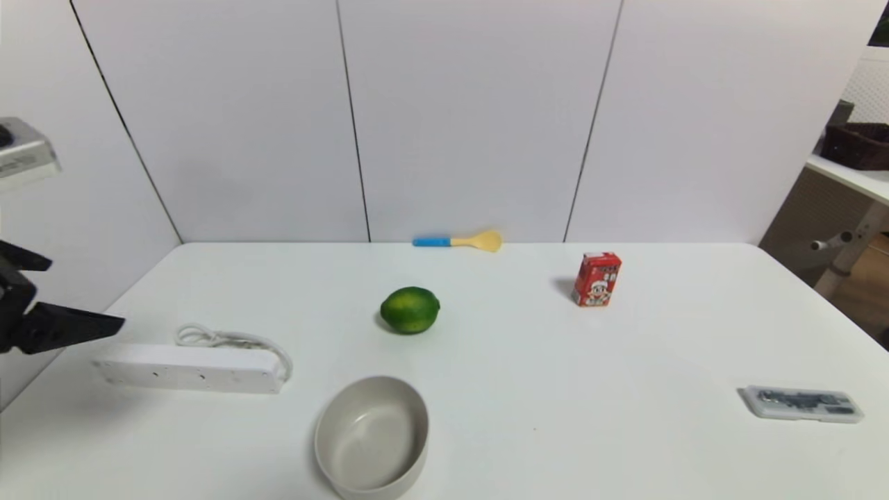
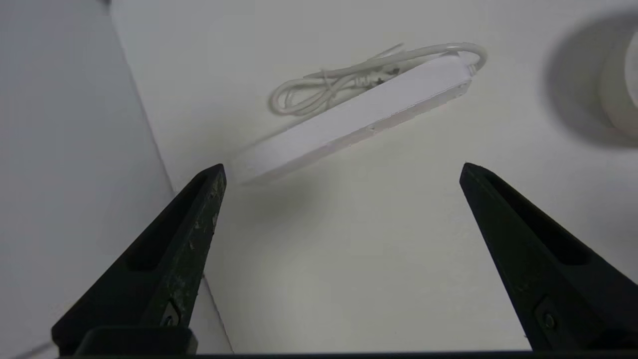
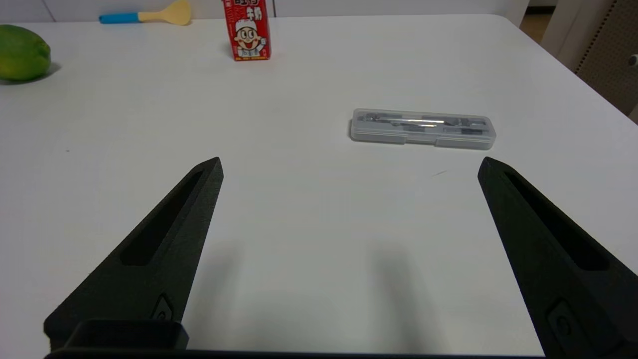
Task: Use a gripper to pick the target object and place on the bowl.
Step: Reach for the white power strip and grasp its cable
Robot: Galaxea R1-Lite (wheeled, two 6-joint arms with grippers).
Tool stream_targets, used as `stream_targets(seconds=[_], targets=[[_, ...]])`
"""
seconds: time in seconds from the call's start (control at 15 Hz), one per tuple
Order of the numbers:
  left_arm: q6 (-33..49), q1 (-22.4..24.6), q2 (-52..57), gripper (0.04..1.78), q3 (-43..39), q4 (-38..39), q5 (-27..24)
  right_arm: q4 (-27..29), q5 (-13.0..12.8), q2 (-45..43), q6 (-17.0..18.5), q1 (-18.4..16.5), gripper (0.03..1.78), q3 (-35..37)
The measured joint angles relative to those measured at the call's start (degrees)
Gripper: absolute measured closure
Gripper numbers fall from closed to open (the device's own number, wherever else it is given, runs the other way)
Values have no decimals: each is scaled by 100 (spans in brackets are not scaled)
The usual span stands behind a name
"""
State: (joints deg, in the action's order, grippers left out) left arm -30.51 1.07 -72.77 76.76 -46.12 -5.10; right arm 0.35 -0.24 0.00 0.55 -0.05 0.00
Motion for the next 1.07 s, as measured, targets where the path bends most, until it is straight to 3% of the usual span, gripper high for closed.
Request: stream_targets(seconds=[0.4, 0.8, 1.07], targets=[[-1551, 104, -1701, 13, 418, -71, -1734, 0, -2, 0, 0, 0, 4, 0], [-3029, 766, -2804, 13, 647, -438, -3707, -2, -2, 0, 0, -2, 4, 0], [-3944, 1075, -3206, 13, 894, -1268, -4024, -2, 0, 0, 0, -2, 4, -2]])
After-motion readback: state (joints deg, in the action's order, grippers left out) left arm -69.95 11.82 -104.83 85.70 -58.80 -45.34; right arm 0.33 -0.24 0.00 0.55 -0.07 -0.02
